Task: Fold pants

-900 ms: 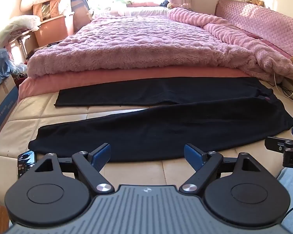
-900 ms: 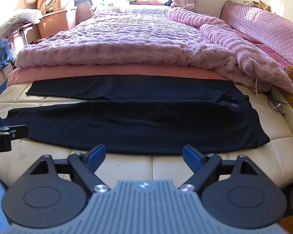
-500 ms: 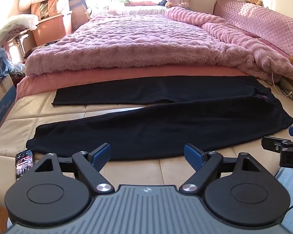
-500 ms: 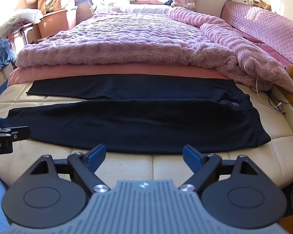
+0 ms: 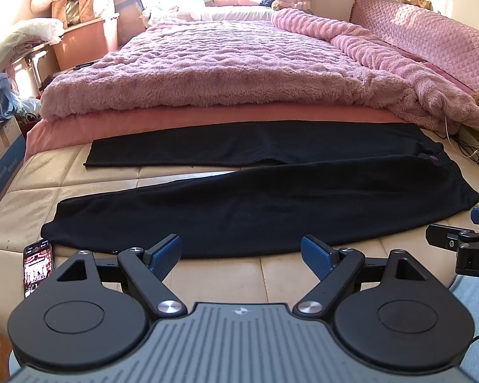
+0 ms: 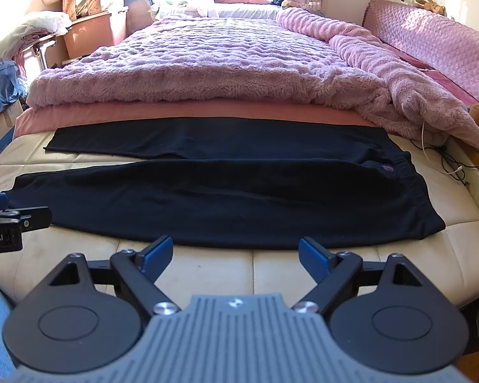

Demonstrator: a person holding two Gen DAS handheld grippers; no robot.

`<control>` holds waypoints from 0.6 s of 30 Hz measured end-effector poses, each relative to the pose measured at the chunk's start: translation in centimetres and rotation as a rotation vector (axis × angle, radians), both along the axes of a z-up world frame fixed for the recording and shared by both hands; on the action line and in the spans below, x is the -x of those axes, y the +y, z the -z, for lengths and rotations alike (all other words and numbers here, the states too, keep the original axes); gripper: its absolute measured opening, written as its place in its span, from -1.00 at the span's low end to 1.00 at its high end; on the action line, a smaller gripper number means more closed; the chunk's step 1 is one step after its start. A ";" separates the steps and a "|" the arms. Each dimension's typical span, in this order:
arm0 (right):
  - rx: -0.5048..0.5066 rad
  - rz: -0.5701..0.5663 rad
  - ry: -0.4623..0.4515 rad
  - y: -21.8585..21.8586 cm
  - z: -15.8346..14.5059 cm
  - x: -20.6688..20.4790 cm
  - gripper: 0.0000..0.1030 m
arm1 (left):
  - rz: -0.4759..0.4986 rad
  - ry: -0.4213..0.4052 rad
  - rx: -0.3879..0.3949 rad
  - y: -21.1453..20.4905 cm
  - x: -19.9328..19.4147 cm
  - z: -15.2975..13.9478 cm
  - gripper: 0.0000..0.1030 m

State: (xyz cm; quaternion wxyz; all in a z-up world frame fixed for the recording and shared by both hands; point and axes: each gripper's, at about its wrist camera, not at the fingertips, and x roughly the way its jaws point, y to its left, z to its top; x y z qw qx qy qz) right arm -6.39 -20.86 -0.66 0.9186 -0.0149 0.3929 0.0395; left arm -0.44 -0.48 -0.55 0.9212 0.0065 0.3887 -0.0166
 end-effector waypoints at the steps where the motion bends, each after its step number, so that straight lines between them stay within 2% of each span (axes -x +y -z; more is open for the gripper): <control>1: 0.000 -0.001 -0.001 0.0 0.0 0.0 0.60 | 0.000 0.001 0.000 0.0 0.0 0.0 0.92; 18: 0.003 -0.006 -0.004 0.1 -0.1 0.1 0.60 | -0.003 0.005 0.007 0.1 -0.2 -0.2 0.92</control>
